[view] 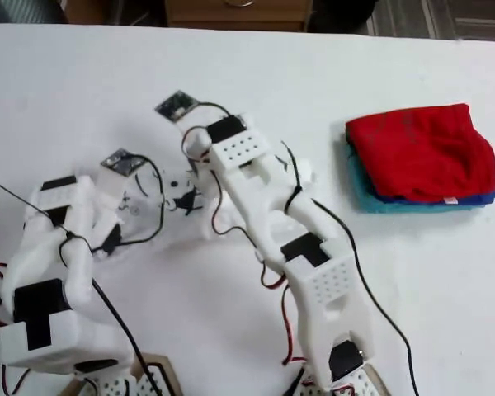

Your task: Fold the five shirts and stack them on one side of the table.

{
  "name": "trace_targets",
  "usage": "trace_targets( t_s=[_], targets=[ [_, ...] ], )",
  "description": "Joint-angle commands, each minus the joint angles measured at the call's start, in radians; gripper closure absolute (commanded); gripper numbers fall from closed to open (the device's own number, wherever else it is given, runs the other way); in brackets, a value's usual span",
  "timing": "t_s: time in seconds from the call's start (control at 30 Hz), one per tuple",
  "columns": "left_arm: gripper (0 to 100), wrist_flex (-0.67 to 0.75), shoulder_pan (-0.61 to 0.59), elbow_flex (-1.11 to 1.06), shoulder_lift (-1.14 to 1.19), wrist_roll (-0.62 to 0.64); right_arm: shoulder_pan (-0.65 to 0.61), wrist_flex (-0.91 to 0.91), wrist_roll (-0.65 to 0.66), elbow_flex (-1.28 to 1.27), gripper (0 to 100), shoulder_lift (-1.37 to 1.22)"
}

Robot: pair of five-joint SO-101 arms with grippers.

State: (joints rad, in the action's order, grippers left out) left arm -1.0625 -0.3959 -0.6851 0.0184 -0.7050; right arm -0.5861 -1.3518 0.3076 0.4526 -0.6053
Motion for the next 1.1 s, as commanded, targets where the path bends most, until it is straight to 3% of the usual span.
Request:
trace_targets(
  t_s=[0.0, 0.33, 0.57, 0.8, 1.07],
  targets=[
    [97, 0.028, 0.011, -0.004, -0.002, 0.005, -0.001, 0.018, -0.011, 0.086, 97.8, 0.008],
    [97, 0.028, 0.011, -0.004, -0.002, 0.005, 0.105, -0.228, -0.003, 0.164, 97.8, 0.131],
    [97, 0.028, 0.011, -0.004, -0.002, 0.005, 0.133, -0.371, 0.075, 0.147, 97.8, 0.156],
    [97, 0.028, 0.011, -0.004, -0.002, 0.005, 0.166, -0.312, 0.075, -0.031, 97.8, 0.174],
    [97, 0.028, 0.011, -0.004, -0.002, 0.005, 0.188, -0.027, 0.126, -0.493, 97.8, 0.386]
  ],
)
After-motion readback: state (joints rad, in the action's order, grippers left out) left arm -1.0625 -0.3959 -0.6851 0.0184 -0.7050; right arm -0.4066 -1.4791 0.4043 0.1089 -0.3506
